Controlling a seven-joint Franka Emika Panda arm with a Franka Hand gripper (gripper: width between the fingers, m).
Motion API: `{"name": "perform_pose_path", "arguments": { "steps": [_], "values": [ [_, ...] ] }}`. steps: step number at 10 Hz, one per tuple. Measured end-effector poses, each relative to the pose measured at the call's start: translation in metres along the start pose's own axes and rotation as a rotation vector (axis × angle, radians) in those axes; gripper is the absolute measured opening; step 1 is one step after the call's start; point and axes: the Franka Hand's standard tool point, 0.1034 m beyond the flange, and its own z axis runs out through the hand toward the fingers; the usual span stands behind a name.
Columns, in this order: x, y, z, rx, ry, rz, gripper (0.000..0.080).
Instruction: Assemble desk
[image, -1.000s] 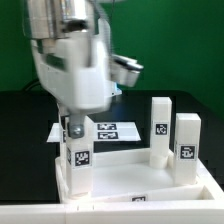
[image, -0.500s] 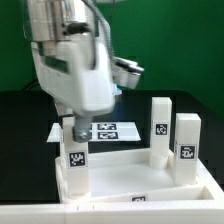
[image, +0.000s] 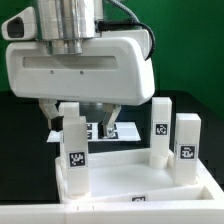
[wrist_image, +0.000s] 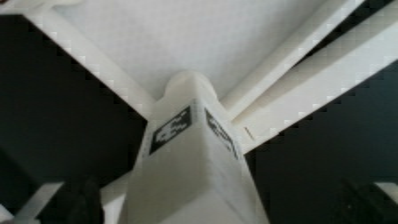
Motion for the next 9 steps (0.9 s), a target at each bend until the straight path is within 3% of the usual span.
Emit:
{"name": "perform_pose_path", "arguments": {
  "steps": [1,2,3,4,5,6,7,8,9],
  "values": [
    [0.0001,0.0001,0.0,0.0,0.0,-0.092,0.0649],
    [0.0023,-0.005,-0.004,-0.005,0.021,-0.461,0.0649],
    [0.002,-0.0062,-0.0045,0.0,0.022,-0.508,0.0649],
    [0.0018,-0.005,-0.0031,-0.003,0.02,-0.437,0.0599],
    [0.0018,-0.005,-0.0029,-0.003,0.02,-0.398,0.0599],
    [0.0018,-0.0049,-0.0028,-0.002,0.019,-0.341,0.0426],
    [0.0032,-0.0049,-0.0027,-0.002,0.027,-0.24,0.0426],
    [0.0065,-0.0025,-0.0022,-0.005,0.051,-0.086,0.0289],
    [0.0068,-0.0011,-0.0022,-0.007,0.062,0.085,0.0289]
  ]
}}
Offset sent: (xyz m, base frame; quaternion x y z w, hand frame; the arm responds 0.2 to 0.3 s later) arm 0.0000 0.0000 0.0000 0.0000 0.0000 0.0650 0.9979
